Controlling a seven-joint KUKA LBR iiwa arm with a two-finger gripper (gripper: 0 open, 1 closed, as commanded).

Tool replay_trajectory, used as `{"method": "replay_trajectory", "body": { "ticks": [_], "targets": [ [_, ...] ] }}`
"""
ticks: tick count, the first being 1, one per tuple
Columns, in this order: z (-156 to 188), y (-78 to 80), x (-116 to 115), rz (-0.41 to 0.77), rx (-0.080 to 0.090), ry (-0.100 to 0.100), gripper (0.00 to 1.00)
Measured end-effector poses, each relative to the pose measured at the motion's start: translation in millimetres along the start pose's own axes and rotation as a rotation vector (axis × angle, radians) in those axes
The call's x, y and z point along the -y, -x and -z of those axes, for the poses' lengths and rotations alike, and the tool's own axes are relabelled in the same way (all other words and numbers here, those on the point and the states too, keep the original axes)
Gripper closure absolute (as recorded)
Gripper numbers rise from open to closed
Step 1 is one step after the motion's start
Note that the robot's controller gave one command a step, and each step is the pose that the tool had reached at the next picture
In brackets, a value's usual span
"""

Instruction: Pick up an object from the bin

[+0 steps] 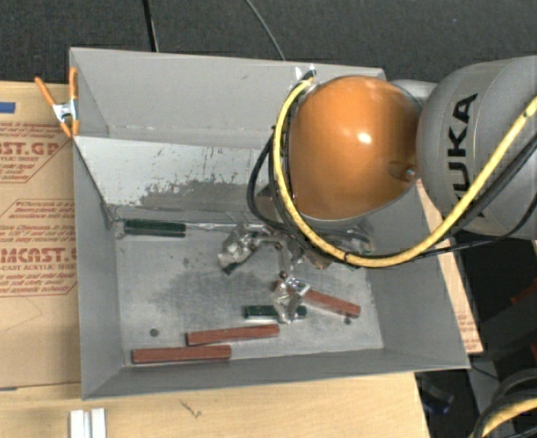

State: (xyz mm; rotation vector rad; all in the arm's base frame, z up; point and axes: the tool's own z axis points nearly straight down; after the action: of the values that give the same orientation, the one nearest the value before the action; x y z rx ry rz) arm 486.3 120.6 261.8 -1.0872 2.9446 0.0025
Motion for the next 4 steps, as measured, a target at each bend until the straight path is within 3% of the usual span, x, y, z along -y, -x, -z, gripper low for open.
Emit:
{"method": "replay_trajectory", "body": {
  "ticks": [1,2,3,4],
  "targets": [
    [0,0.0,0,0.000,0.000,0.000,0.00],
    [-51,-9.2,16,0.063,0.005,-0.003,0.00],
    [-118,-27.6,33,0.217,0.002,-0.002,0.00],
    [-149,-26.4,47,0.193,-0.003,0.003,0.00]
  ]
}}
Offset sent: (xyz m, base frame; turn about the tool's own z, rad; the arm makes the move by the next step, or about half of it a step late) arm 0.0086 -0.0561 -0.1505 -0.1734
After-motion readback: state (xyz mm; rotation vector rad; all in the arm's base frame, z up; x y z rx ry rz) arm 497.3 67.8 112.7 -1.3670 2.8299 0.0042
